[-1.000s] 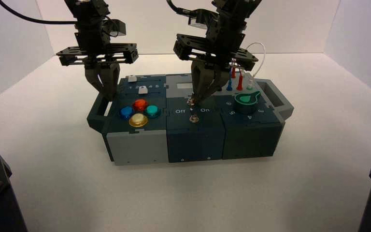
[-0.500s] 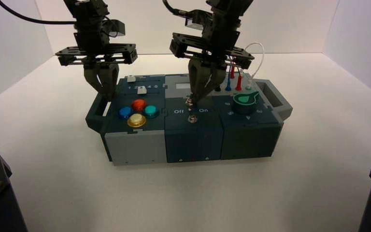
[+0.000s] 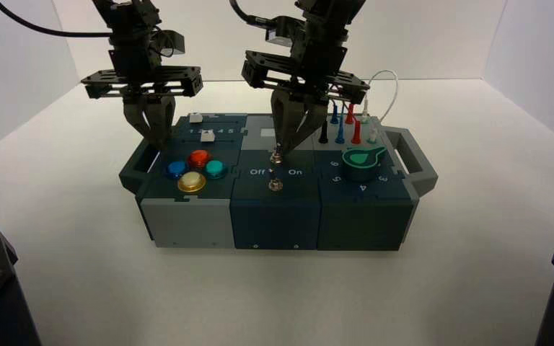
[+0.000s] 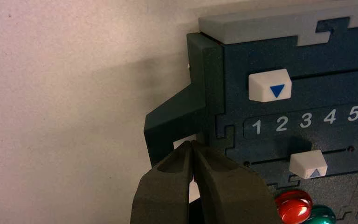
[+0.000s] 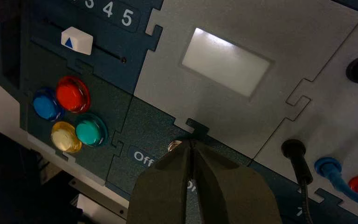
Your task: Flip the top switch off with the right gripper.
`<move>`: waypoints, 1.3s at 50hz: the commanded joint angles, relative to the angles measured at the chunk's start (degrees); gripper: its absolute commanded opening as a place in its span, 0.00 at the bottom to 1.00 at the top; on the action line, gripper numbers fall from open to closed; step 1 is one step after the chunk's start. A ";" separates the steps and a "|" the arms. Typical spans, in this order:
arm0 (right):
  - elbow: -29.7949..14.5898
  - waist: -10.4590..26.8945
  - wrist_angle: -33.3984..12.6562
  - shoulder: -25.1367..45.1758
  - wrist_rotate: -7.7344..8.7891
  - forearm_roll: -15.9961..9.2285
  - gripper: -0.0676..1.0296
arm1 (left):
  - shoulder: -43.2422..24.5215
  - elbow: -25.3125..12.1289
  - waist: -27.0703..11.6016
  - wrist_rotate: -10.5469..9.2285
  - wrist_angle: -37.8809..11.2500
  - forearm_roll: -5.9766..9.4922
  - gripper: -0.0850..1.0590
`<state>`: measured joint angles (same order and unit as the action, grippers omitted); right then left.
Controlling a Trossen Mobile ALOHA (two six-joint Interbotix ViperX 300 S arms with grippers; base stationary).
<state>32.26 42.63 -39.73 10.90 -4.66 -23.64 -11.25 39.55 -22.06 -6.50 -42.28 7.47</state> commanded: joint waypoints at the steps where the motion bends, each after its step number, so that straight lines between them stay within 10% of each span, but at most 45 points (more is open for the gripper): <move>1: -2.02 6.24 -0.35 -1.14 -1.23 -0.97 0.04 | -2.55 0.53 -1.85 1.58 1.32 0.62 0.05; 49: 0.26 7.91 -2.81 -6.68 -3.60 -0.53 0.04 | -0.62 2.29 -3.60 0.97 -1.05 0.79 0.05; 65: 2.37 7.91 -3.52 -10.72 -6.86 2.81 0.04 | 4.57 3.25 -4.13 0.70 -2.02 0.88 0.05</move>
<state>34.10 50.54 -43.51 3.08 -10.02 -22.68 -8.79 41.48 -23.82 -6.06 -43.51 7.65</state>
